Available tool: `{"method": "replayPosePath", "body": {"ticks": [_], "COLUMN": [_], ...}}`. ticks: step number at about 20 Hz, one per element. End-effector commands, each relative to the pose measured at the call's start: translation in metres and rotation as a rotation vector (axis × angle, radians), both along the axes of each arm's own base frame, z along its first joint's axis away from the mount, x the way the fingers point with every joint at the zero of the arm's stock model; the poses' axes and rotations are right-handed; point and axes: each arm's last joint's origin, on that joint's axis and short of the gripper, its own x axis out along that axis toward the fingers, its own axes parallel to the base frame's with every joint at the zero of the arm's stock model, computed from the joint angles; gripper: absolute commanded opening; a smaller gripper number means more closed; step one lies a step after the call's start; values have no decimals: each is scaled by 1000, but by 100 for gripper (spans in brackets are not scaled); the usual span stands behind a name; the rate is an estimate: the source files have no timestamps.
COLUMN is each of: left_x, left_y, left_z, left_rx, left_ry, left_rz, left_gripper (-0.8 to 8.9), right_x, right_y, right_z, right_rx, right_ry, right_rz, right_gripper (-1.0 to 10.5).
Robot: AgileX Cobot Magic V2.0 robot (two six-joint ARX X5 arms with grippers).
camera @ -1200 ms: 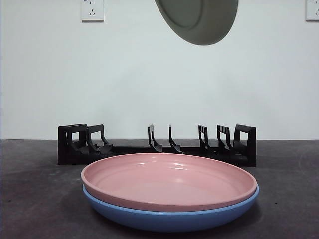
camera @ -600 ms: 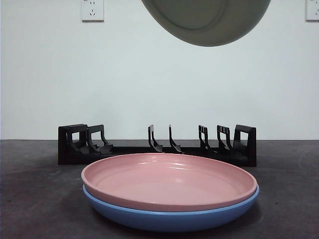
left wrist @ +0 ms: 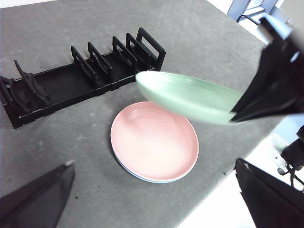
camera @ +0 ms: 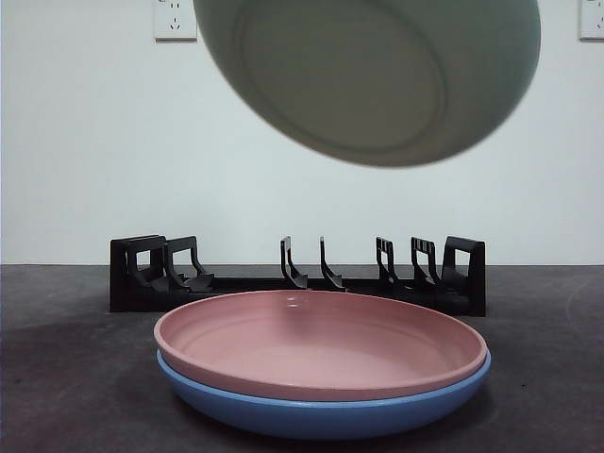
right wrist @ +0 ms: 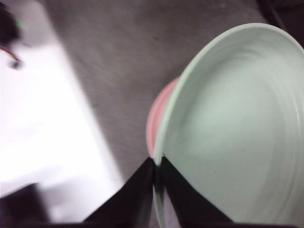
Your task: Place the plate
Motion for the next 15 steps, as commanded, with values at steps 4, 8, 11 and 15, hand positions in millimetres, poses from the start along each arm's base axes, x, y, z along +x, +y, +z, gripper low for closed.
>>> {"method": "replayPosePath", "body": {"ticks": [4, 8, 11, 15], "left_x": [-2, -2, -2, -2], "left_y": [1, 1, 1, 1], "left_z": [6, 6, 6, 6], "left_rx": [-11, -11, -12, -14], "left_ry": [-23, -23, -22, -20], "left_rz": [-10, -10, -9, -8], "left_gripper": [530, 530, 530, 530], "right_x": [-20, -29, -28, -25], "right_y": [20, 32, 38, 48], "right_z": [-43, -81, -109, -138], "right_rx": [-60, -90, -140, -163], "right_ry": [-96, -159, -190, -220], "right_rz": [8, 14, -3, -21], "right_gripper": [14, 14, 14, 14]}}
